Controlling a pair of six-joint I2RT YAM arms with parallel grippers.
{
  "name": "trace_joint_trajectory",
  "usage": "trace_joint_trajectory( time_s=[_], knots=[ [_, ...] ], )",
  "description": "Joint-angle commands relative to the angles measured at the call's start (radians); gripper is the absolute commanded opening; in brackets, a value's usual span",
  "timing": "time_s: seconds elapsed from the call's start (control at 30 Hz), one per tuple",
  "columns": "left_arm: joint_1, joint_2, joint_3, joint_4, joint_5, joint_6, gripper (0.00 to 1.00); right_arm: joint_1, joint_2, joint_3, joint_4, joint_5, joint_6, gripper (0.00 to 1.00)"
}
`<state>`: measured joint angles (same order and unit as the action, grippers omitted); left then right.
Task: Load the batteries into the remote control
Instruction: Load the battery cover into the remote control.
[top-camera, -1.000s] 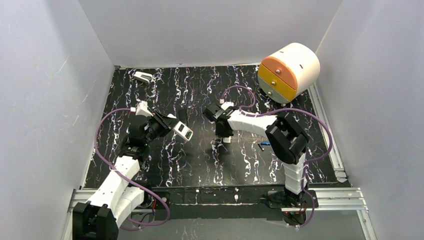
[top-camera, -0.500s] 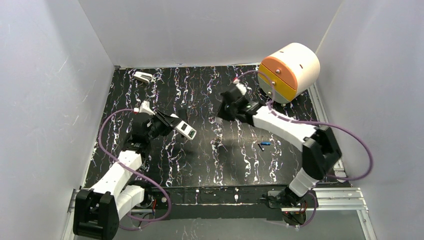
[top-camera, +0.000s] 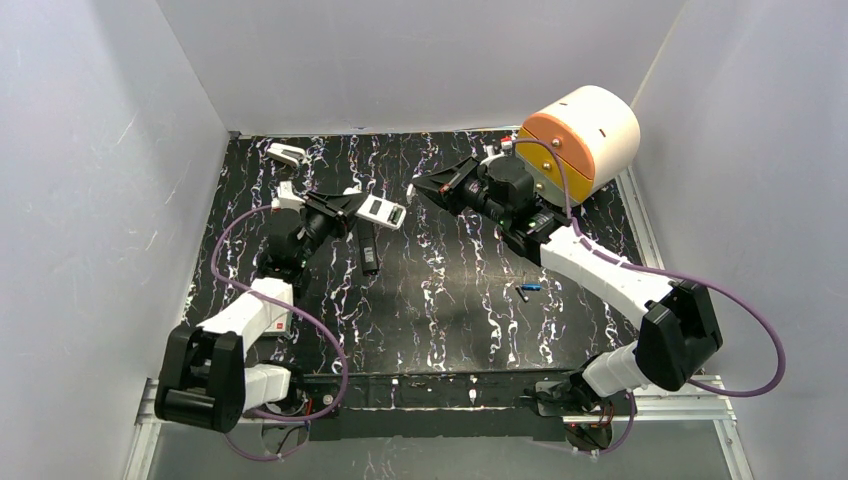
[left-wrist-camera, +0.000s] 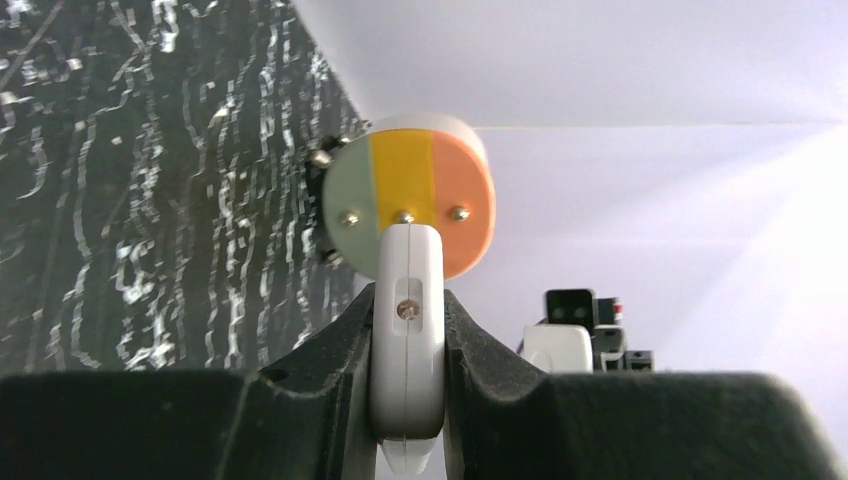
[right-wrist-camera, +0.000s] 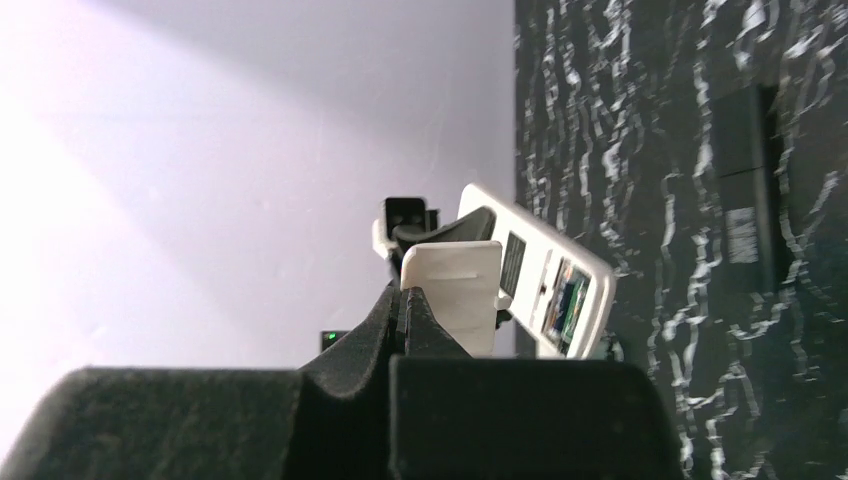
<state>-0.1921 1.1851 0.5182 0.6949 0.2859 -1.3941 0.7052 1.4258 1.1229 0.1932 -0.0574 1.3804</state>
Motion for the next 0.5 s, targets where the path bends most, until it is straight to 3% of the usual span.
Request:
trace_joint_trajectory(
  time_s=[0.0,0.13,0.47],
  knots=[
    [-0.010,0.059,0.055,0.217,-0.042,-0.116,0.00,0.001,-0.025,-0.015,0.200,-0.081,0.142,0.01],
    [-0.017,0.118,0.065,0.314,-0.028,-0.176,0.00,0.003,-0.007,-0.014,0.247,-0.111,0.178,0.01],
    [-0.023,0.123,0.072,0.361,-0.005,-0.246,0.00,0.030,0.046,-0.015,0.303,-0.118,0.201,0.01]
  ],
)
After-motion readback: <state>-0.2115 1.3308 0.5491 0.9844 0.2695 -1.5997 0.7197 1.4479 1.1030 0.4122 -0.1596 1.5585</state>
